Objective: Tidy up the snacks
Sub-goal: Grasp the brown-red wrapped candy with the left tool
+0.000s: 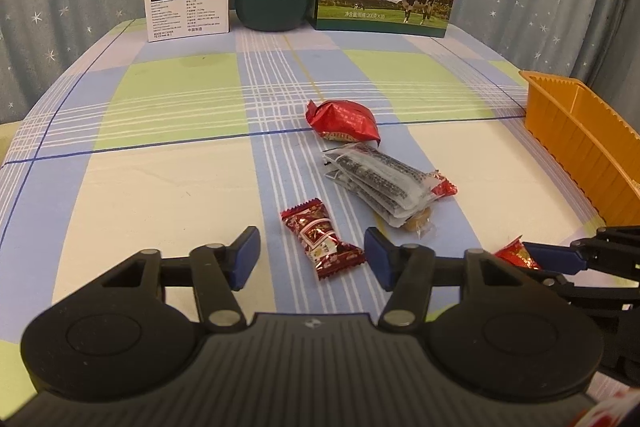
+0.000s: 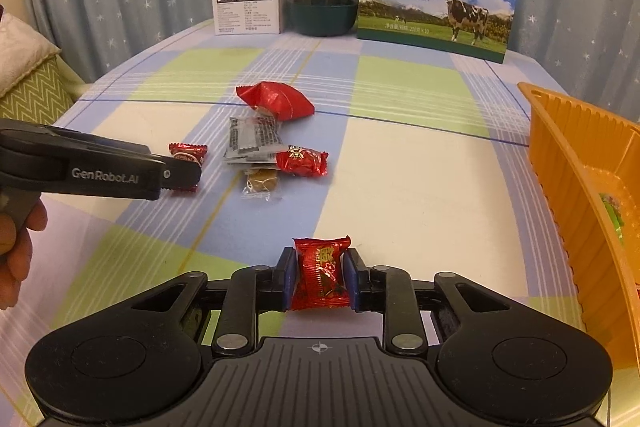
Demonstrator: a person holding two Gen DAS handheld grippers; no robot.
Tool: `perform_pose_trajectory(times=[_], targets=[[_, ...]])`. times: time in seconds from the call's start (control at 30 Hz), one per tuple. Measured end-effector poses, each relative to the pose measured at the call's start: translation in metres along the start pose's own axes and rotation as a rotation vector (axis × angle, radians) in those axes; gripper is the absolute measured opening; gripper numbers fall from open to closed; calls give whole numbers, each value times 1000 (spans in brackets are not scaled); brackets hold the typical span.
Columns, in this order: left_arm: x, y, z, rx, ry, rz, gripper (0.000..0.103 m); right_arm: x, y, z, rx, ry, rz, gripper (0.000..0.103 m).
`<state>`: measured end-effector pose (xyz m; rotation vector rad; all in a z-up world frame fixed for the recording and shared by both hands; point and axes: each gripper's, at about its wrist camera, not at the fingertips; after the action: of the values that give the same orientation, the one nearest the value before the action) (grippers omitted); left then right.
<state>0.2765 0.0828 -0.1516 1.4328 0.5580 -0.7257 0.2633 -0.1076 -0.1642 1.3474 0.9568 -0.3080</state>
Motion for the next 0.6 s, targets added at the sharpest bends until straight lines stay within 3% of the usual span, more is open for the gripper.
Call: perform_pose_trajectory(times=[0.37,0.6], targets=[[8,-1,7,10,12,4,20,-1,3,5,38,1,11,22],[-4,-7,10,-19,9,-11,18,-9,5,10,59,-1,32,22]])
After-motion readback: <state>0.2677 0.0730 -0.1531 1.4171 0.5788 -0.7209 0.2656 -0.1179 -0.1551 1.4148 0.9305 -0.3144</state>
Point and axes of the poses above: each gripper's, at about its wrist camera, not at the fingertips, and x roughly the way its jaws point, z to its right, y to its top, and after that the axes turned 3 degrees about -z, right-handed
